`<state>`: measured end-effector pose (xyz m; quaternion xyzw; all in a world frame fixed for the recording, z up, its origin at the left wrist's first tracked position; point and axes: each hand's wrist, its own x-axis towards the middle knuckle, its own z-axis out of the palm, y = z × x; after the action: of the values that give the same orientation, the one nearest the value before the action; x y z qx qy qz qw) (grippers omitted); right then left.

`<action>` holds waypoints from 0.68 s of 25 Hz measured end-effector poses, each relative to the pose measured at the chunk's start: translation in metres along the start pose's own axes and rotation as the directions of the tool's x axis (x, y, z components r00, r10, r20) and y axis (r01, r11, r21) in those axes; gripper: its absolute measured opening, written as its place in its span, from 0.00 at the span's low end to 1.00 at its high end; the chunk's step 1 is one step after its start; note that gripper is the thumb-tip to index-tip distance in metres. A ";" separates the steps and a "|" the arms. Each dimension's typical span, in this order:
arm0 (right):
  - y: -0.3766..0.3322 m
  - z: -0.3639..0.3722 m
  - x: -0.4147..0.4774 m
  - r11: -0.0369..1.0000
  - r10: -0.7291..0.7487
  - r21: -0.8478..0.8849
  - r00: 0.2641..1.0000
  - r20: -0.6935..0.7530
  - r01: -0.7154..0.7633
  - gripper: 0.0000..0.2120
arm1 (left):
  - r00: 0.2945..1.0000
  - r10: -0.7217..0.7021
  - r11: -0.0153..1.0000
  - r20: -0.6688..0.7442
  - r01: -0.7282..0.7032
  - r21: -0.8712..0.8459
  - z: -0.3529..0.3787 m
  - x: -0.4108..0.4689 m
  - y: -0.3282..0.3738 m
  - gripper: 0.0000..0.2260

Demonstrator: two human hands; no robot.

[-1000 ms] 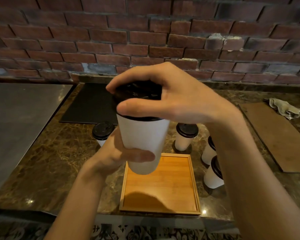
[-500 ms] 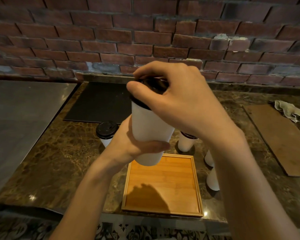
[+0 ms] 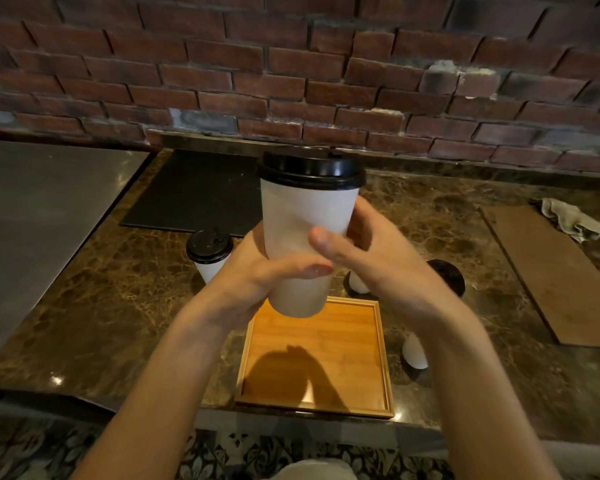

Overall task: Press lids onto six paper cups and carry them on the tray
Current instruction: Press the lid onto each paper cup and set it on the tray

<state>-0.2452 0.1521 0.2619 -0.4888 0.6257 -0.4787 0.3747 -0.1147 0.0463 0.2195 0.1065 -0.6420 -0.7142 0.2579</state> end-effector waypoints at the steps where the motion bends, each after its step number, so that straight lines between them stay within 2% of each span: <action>1: 0.004 0.006 0.001 0.999 0.006 0.043 1.000 -0.020 -0.005 0.34 | 1.000 -0.018 1.000 0.024 0.017 0.012 0.001 -0.002 -0.003 0.23; 3: 0.010 0.013 0.001 0.993 0.009 0.119 0.998 -0.062 -0.002 0.27 | 0.997 -0.072 0.995 0.021 0.070 0.066 0.003 -0.005 -0.011 0.29; 6: 0.016 0.020 -0.002 0.996 0.040 0.090 0.988 -0.147 -0.027 0.36 | 0.990 -0.106 0.978 -0.097 0.121 0.169 0.003 -0.008 -0.023 0.43; 8: 0.017 0.024 -0.003 0.997 0.047 0.070 0.977 -0.207 -0.033 0.39 | 0.987 -0.111 0.973 -0.116 0.132 0.191 0.004 -0.009 -0.028 0.44; 14: 0.017 0.031 0.000 0.997 0.067 0.056 0.959 -0.277 -0.053 0.38 | 0.985 -0.104 0.976 -0.137 0.127 0.178 0.009 -0.010 -0.029 0.36; 17: 0.017 0.027 -0.002 0.996 0.067 0.075 0.960 -0.273 -0.048 0.37 | 0.985 -0.117 0.978 -0.130 0.137 0.156 0.010 -0.009 -0.027 0.38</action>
<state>-0.2239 0.1484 0.2389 -0.3860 0.6690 -0.5518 0.3144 -0.1181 0.0606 0.1927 0.2110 -0.6739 -0.6662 0.2399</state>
